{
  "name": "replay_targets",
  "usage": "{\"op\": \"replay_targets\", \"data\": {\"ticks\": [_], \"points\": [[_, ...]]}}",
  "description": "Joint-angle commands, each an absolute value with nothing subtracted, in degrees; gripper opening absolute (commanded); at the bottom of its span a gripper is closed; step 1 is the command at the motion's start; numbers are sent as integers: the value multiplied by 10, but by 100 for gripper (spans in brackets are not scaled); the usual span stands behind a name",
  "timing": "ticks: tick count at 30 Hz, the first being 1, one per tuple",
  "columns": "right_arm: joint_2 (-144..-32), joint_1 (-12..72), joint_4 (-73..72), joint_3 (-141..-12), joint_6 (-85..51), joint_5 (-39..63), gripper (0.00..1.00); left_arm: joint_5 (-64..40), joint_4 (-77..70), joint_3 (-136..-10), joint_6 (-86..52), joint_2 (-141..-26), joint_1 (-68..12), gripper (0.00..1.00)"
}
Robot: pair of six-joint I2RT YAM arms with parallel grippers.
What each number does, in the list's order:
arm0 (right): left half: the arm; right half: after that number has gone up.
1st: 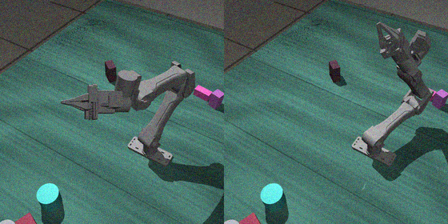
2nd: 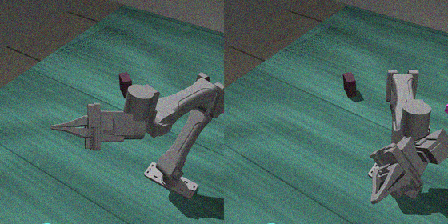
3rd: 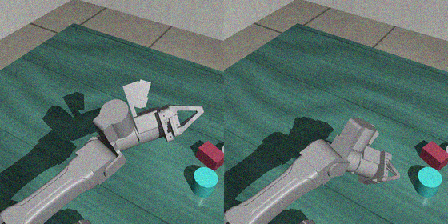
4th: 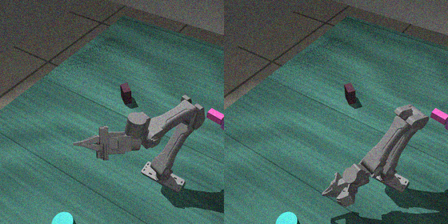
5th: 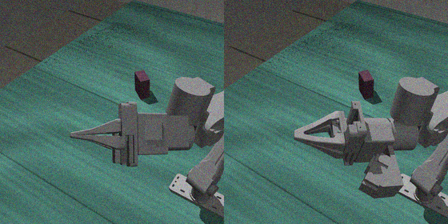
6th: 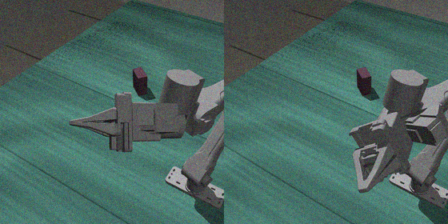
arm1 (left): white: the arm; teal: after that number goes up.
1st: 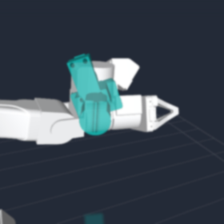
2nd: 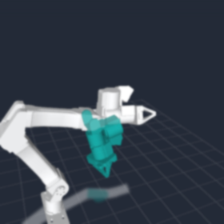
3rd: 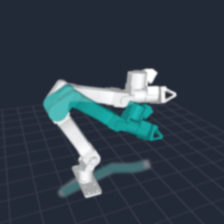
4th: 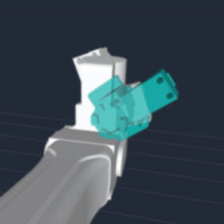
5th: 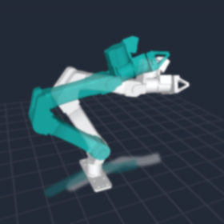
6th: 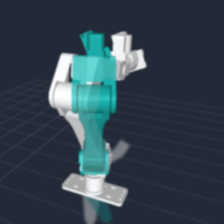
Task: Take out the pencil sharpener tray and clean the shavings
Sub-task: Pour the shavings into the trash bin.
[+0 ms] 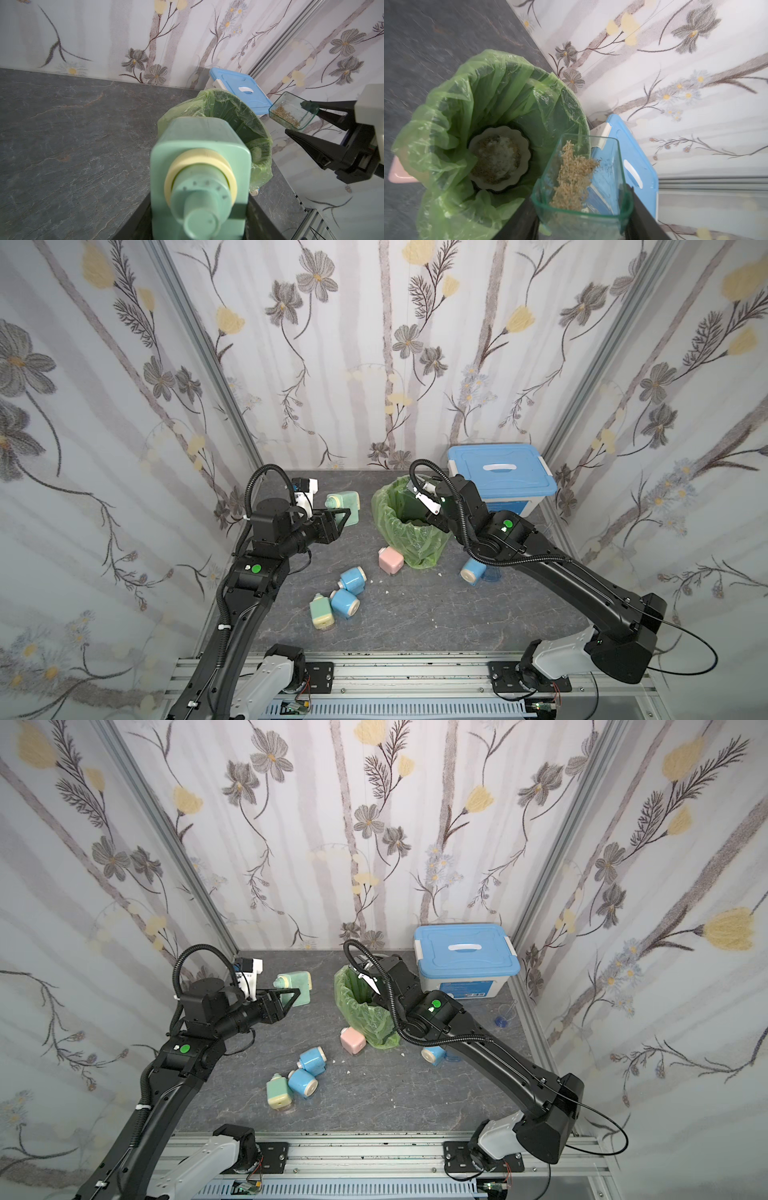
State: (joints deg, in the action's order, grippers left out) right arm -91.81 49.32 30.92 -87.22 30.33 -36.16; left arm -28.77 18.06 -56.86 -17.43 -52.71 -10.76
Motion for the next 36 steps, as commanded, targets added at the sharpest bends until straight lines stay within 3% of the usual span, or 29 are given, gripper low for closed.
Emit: {"op": "replay_targets", "data": {"ticks": [1,14,31,36], "points": [[-930,505,300,-878,403,-438,55,-302,127,-565,-188,-523,-106,47],[-897,536,222,-837,628,-464,57,-306,105,-547,-206,-512,-106,48],[-885,527,92,-743,810,-489,57,-316,71,-527,-233,-508,-106,48],[-856,520,107,-726,839,-450,58,-321,61,-523,-239,-507,-106,48]]}}
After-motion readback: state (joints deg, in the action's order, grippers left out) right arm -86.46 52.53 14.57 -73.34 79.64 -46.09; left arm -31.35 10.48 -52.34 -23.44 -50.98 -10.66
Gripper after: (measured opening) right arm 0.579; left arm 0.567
